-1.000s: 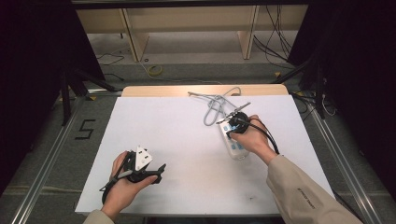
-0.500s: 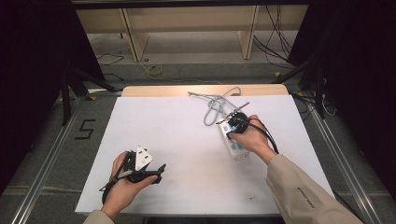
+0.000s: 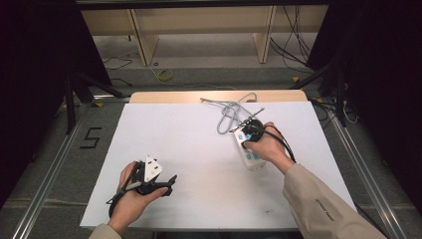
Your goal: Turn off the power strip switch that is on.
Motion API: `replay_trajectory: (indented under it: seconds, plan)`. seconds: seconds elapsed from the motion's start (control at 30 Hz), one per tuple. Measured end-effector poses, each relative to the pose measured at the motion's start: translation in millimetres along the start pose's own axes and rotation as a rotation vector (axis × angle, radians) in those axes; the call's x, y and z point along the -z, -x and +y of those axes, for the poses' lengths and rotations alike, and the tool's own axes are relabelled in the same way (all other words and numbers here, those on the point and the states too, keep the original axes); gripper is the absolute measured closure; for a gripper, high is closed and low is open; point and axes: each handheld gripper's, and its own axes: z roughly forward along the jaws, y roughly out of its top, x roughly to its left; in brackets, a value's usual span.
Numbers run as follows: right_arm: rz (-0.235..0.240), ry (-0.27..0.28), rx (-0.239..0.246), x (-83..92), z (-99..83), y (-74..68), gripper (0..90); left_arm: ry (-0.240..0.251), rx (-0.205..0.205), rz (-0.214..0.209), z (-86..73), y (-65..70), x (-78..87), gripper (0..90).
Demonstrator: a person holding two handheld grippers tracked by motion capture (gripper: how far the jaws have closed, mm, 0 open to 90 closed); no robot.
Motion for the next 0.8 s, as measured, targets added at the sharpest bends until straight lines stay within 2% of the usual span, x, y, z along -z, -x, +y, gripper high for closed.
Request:
replay_trajectory:
  seconds: [0.8]
  plan:
    - [0.0,-0.062,-0.03,-0.5,7.4,-0.7,90.0,0.003,-0.001,-0.001,0.2,0.5,0.1,16.0]
